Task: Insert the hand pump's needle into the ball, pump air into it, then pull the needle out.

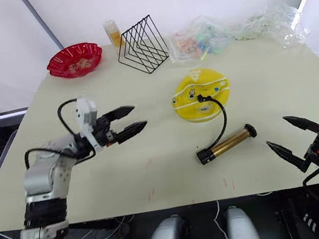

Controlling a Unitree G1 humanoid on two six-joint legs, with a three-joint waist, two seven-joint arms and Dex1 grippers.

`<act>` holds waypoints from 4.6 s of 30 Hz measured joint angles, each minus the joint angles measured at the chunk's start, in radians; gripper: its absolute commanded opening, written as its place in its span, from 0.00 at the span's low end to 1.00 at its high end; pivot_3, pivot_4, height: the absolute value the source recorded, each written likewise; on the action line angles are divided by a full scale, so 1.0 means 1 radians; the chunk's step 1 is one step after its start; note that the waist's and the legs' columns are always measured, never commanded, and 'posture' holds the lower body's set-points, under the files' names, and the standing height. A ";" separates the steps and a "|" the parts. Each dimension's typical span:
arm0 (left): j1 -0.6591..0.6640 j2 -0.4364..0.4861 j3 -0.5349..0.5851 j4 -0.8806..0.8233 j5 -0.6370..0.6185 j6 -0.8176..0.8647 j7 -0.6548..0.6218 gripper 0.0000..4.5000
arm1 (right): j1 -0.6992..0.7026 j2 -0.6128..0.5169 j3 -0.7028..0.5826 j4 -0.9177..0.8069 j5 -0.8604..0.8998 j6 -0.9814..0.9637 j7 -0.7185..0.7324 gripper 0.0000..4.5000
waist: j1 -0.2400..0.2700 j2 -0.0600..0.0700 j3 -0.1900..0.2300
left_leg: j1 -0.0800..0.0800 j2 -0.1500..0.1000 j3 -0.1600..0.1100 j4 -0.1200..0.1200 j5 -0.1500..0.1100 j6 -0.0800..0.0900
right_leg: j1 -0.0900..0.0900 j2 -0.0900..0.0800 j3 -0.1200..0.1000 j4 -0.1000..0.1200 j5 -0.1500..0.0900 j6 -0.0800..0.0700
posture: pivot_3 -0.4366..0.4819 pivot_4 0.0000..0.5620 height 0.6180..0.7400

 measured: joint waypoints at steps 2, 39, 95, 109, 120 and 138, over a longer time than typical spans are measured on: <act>0.074 0.029 0.028 0.001 0.000 -0.035 -0.009 0.97 | 0.014 -0.006 -0.001 0.020 -0.004 -0.028 0.013 1.00 | -0.001 0.000 0.000 | 0.001 0.002 0.008 0.000 -0.002 0.003 | -0.002 0.000 0.006 0.001 0.000 0.000 | 0.48 0.27 0.97; -0.121 -0.034 -0.348 -0.119 0.025 -0.035 -0.102 0.97 | 0.193 -0.035 -0.019 -0.122 0.076 -0.056 0.026 1.00 | 0.005 -0.002 -0.001 | 0.000 0.007 0.035 0.008 -0.010 0.016 | -0.009 0.006 0.031 0.000 0.007 0.010 | 0.48 0.27 0.97; -0.488 -0.694 -0.778 0.613 0.592 0.135 0.320 0.58 | 0.270 -0.033 -0.024 -0.212 0.044 -0.041 -0.057 1.00 | 0.000 -0.002 -0.001 | -0.005 0.008 0.034 0.016 -0.011 0.018 | -0.010 0.008 0.032 -0.001 0.009 0.014 | 0.48 0.27 0.97; -0.435 -0.644 -0.726 0.510 0.555 0.165 0.271 0.23 | 0.257 -0.005 -0.024 -0.282 0.140 0.084 -0.168 1.00 | -0.001 -0.001 -0.001 | -0.006 0.009 0.034 0.015 -0.011 0.018 | -0.011 0.008 0.032 0.000 0.010 0.014 | 0.48 0.27 0.97; -0.274 -0.529 -0.596 0.127 0.382 0.165 0.186 0.23 | 0.135 0.031 -0.020 -0.448 0.433 0.403 -0.513 1.00 | 0.001 0.000 -0.002 | -0.007 0.009 0.034 0.016 -0.011 0.018 | -0.012 0.006 0.033 0.000 0.010 0.013 | 0.48 0.27 0.97; -0.180 -0.495 -0.471 0.078 0.197 0.018 0.167 0.23 | -0.209 0.142 0.136 -0.467 0.927 0.660 -1.069 1.00 | -0.002 0.000 -0.002 | -0.007 0.009 0.034 0.016 -0.011 0.018 | -0.012 0.009 0.032 0.000 0.011 0.012 | 0.48 0.27 0.97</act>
